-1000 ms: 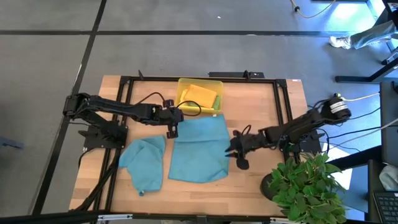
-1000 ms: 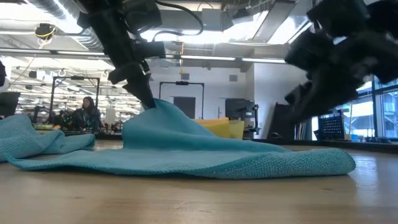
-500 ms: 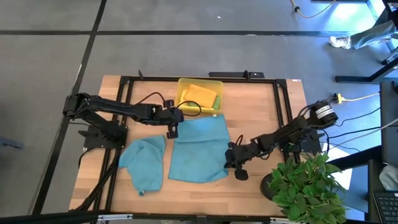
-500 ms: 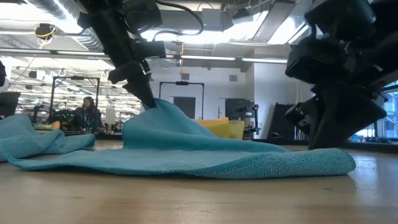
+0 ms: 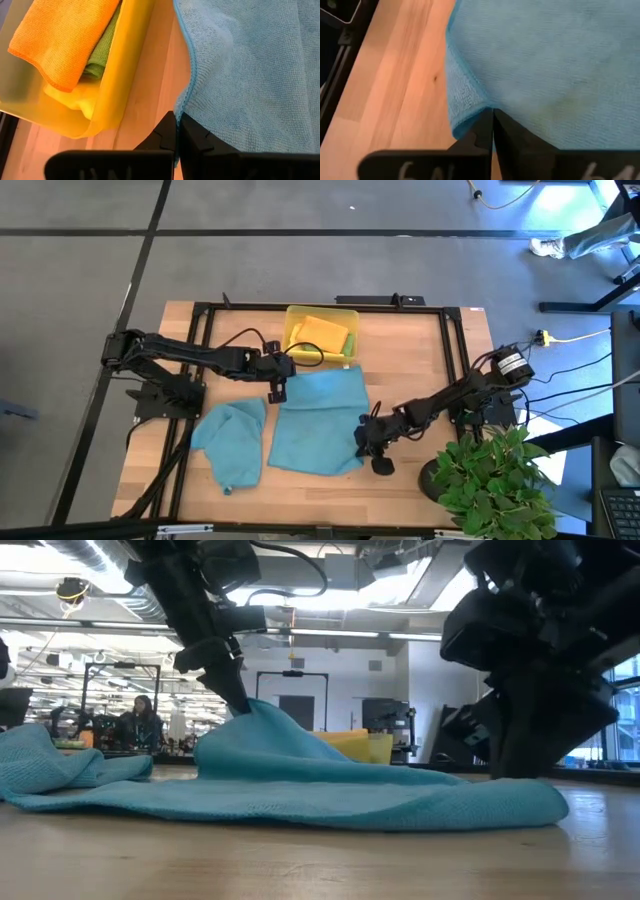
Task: Fold microfiber towels
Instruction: Fold the right blue towel
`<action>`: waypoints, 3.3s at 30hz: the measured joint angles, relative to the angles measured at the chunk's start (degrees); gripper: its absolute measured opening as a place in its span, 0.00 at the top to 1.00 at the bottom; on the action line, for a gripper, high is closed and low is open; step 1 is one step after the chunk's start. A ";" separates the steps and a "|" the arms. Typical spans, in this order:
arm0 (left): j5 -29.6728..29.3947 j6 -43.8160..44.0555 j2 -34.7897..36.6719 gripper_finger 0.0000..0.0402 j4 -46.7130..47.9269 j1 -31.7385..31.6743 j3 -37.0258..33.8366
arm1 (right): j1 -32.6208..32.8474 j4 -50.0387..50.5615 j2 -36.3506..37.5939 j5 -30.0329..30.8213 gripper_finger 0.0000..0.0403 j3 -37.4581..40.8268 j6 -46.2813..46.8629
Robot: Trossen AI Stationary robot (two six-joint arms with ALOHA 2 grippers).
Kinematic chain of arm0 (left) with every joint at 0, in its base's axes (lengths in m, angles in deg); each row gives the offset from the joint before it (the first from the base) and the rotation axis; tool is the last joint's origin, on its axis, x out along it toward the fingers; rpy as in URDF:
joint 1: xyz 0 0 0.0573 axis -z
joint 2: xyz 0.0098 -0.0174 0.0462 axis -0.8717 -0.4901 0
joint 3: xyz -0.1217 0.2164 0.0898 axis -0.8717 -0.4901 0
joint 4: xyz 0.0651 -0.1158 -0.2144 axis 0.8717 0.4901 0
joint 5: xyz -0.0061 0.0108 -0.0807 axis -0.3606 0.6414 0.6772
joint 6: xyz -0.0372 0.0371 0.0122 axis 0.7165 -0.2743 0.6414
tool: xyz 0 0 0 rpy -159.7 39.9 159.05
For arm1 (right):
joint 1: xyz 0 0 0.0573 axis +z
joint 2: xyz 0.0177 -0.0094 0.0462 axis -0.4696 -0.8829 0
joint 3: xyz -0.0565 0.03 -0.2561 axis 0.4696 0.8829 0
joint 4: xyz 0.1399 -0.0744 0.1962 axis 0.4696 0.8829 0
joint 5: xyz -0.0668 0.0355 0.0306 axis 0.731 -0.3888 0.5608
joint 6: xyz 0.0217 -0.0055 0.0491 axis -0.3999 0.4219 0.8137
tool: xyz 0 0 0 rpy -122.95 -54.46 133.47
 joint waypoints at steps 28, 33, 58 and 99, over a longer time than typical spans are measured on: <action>0.02 0.07 0.00 1.00 0.00 0.00 0.00 | 8.59 -4.79 0.63 -0.79 0.96 -0.07 1.02; 0.10 0.08 0.00 1.00 0.02 0.02 0.00 | 5.34 -4.29 2.80 7.69 0.99 -0.07 -2.88; 0.46 0.07 0.00 1.00 0.04 0.00 0.00 | 8.40 -10.33 -5.65 -1.06 0.97 -0.07 1.84; 1.79 0.04 0.02 1.00 -0.04 0.01 0.02 | -48.02 -6.08 9.02 -2.97 0.35 8.49 -17.12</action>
